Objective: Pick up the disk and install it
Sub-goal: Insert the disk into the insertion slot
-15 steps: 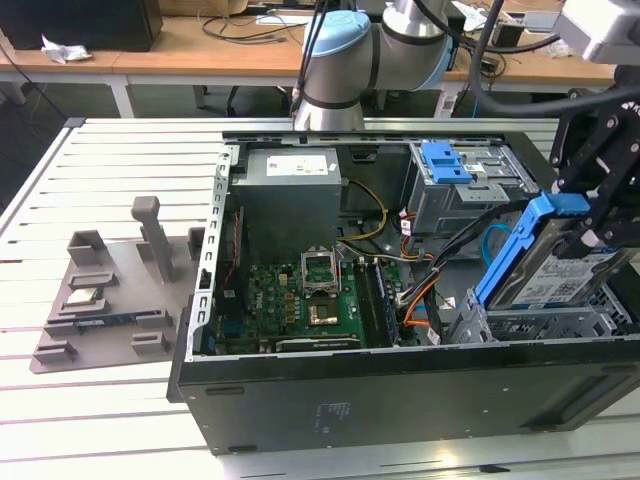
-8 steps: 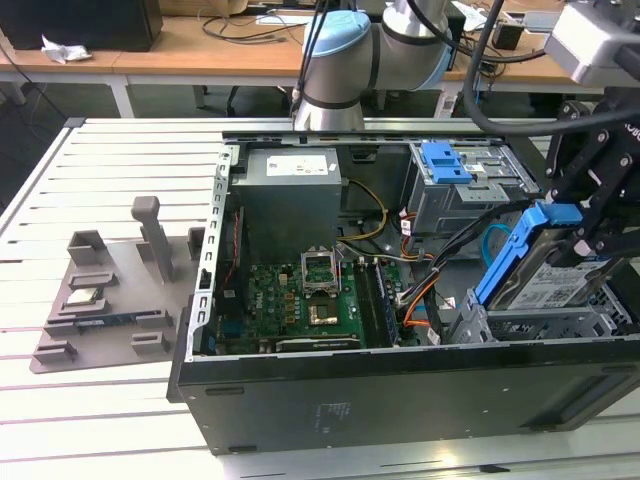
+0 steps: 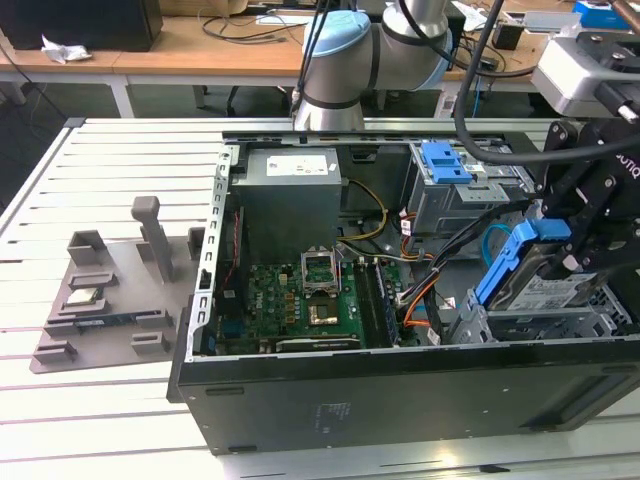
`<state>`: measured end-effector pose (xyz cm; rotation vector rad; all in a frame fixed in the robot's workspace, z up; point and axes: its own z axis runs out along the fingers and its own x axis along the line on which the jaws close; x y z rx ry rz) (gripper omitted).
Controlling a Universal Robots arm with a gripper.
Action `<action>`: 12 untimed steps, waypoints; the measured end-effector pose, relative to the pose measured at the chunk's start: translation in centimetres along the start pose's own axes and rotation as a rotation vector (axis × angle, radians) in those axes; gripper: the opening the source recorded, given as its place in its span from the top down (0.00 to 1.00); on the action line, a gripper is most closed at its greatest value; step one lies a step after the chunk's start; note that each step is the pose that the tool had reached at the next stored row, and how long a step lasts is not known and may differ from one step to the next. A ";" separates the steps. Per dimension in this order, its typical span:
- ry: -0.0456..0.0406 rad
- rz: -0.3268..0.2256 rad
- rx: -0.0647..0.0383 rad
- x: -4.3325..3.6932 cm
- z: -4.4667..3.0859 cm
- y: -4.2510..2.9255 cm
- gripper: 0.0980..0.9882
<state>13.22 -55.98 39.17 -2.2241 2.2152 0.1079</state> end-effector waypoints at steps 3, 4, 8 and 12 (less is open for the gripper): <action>-0.0001 0.000 0.000 0.00 0.08 0.00 0.70; 0.0002 0.000 0.000 0.01 0.09 -0.01 0.70; -0.0001 0.000 0.000 0.01 0.10 -0.01 0.62; 0.0010 0.000 0.000 0.00 -0.06 0.00 0.62</action>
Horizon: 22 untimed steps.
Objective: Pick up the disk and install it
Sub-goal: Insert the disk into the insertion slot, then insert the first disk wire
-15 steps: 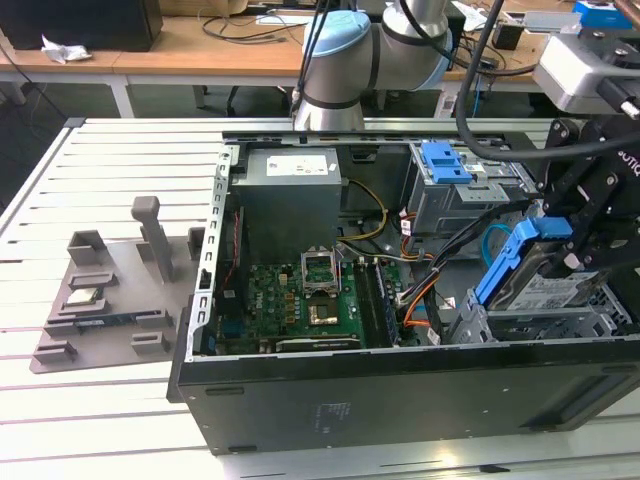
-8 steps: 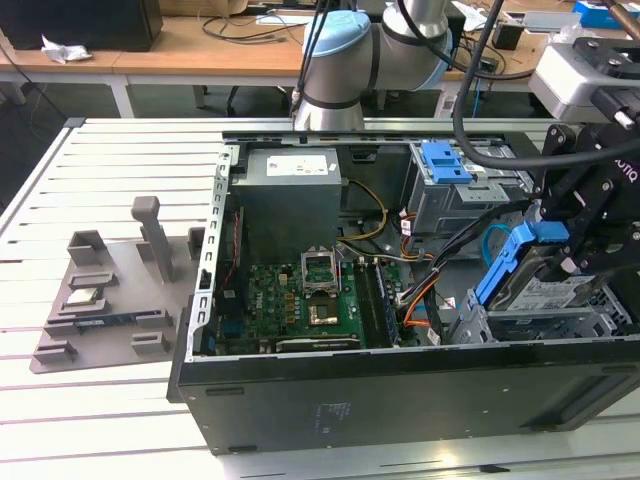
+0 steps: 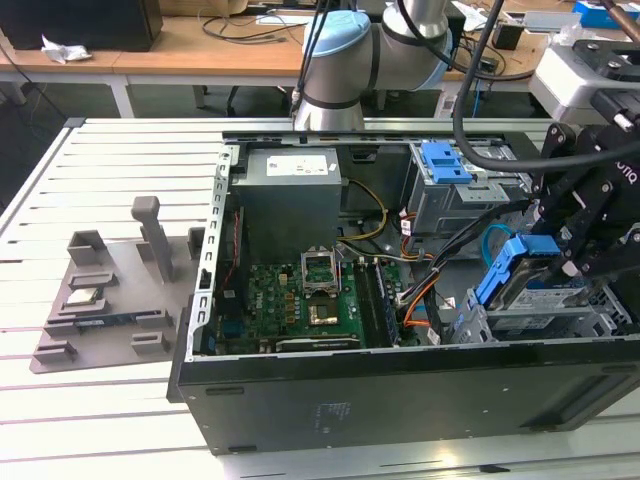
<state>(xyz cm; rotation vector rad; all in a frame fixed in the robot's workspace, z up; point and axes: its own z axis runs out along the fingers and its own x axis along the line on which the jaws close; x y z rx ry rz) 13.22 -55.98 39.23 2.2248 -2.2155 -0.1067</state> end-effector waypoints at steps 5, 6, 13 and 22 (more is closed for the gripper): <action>0.0000 0.000 0.000 -0.22 -2.17 0.10 0.62; 0.0001 0.000 0.000 -0.44 -2.45 0.12 0.62; -0.0024 0.000 0.000 -0.76 -2.45 0.11 0.99; -0.0027 0.000 0.000 -0.76 -2.43 0.12 0.99</action>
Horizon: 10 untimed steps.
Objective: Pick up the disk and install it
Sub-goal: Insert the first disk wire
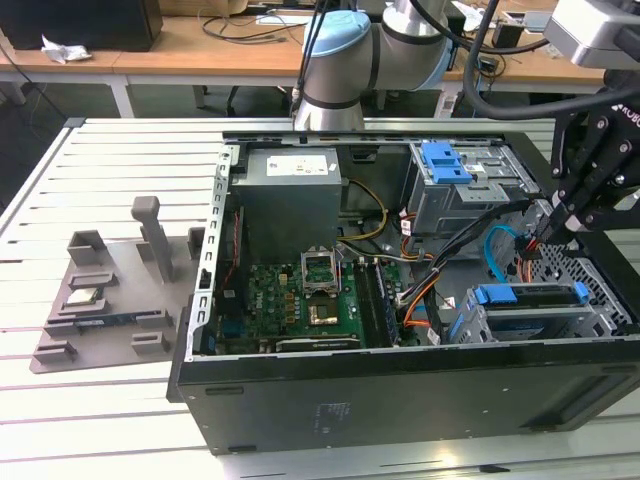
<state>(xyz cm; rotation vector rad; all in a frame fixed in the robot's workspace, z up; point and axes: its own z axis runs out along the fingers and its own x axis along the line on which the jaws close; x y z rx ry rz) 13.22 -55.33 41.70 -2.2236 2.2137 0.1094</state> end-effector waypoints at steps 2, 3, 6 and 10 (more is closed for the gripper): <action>0.0000 0.000 0.000 0.00 0.00 0.00 0.98; 0.0000 0.000 0.000 0.00 0.00 0.00 0.92; 0.0000 0.000 0.000 0.00 0.01 0.00 0.70; 0.0020 0.000 0.000 -0.01 0.05 -0.06 0.70</action>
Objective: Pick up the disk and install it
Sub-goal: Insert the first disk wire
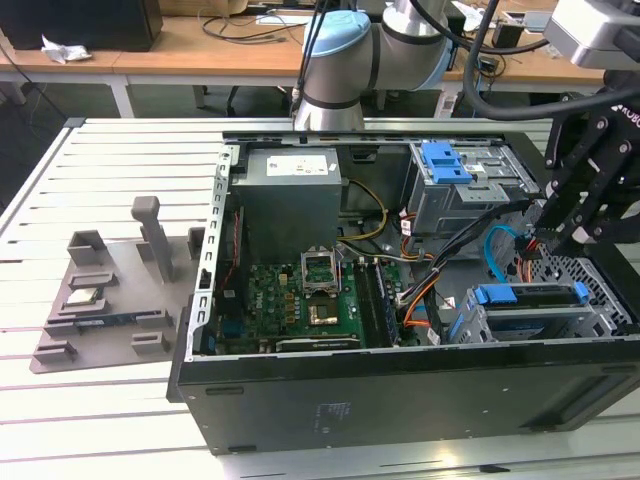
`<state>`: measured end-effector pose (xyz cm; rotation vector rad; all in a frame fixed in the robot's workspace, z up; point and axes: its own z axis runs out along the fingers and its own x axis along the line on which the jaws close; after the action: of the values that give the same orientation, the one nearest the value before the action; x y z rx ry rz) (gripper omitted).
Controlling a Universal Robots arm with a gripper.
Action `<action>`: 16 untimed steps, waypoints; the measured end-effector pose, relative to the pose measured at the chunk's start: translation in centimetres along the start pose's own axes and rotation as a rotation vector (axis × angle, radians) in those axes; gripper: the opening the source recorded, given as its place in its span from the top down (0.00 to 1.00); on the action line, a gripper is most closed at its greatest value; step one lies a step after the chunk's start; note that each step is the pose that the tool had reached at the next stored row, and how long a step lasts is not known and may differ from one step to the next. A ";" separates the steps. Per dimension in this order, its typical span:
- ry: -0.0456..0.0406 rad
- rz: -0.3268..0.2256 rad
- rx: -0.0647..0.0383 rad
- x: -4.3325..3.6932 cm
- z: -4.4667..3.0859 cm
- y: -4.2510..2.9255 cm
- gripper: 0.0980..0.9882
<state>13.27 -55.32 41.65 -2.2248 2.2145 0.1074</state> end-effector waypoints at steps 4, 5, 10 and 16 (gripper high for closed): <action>0.0092 0.001 0.000 -0.26 -0.08 -1.45 0.70; 0.0105 0.001 0.000 -0.30 -0.09 -1.67 0.70; 0.0163 0.001 0.000 -0.63 -0.10 -3.33 0.70; 0.0209 0.001 -0.001 -1.04 0.02 -4.51 0.70</action>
<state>17.78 -54.25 41.47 -2.2352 2.2265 0.0851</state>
